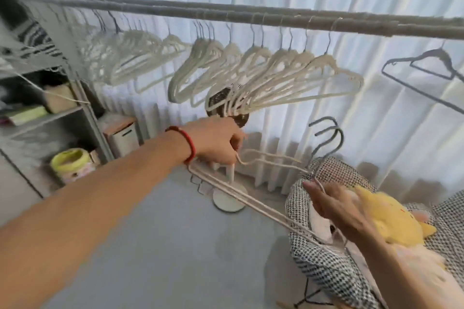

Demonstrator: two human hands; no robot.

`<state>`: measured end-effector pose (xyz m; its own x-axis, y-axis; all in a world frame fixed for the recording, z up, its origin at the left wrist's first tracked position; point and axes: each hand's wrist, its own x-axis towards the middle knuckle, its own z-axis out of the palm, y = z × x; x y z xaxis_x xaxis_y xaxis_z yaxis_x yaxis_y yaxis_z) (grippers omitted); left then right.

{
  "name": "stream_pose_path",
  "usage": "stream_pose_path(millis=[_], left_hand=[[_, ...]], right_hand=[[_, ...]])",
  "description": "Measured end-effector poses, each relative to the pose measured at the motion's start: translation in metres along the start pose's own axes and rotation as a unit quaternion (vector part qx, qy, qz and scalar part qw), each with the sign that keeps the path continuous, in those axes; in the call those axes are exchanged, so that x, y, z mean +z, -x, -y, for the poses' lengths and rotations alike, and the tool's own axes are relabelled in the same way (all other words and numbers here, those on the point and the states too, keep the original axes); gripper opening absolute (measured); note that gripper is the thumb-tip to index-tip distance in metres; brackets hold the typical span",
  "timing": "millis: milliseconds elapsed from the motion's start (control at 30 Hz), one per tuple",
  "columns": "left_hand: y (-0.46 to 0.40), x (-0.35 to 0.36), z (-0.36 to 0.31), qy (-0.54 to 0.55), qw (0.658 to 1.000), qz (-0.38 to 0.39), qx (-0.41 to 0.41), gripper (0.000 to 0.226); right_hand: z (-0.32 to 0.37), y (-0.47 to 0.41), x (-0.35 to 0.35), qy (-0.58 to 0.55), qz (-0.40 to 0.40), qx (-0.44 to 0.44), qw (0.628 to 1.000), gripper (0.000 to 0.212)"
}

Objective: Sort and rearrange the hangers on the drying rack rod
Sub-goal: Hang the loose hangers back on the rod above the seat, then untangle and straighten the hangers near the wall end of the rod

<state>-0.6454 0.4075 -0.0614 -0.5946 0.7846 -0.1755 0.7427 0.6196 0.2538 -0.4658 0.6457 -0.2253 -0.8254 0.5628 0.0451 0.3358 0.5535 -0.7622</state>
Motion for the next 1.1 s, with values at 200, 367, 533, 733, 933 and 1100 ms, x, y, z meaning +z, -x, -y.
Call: stream_pose_path(millis=[200,367,533,733,933,1100], left_hand=[[0.111,0.033,0.155,-0.117,0.922,-0.335,-0.154,0.069],[0.184,0.097,0.225,0.084,0.777,-0.592,-0.198,0.078],[0.183,0.132,0.287,0.437,0.731,-0.463,-0.247,0.098],[0.14,0.101,0.366,0.7,0.597,-0.28,-0.275,0.027],[0.09,0.065,0.448,0.599,0.655,-0.331,-0.32,0.019],[0.056,0.04,0.499,0.626,0.691,-0.228,-0.279,0.049]], right_hand=[[0.124,0.04,0.145,-0.191,0.108,0.055,0.974,0.051],[0.206,0.049,0.24,-0.251,0.162,0.09,0.95,0.053],[0.285,0.043,0.311,-0.245,0.197,0.06,0.947,0.049],[0.369,0.004,0.385,-0.295,0.274,0.067,0.913,0.046],[0.43,-0.043,0.423,-0.331,0.369,0.009,0.869,0.043],[0.465,-0.087,0.454,-0.298,0.325,-0.052,0.896,0.043]])
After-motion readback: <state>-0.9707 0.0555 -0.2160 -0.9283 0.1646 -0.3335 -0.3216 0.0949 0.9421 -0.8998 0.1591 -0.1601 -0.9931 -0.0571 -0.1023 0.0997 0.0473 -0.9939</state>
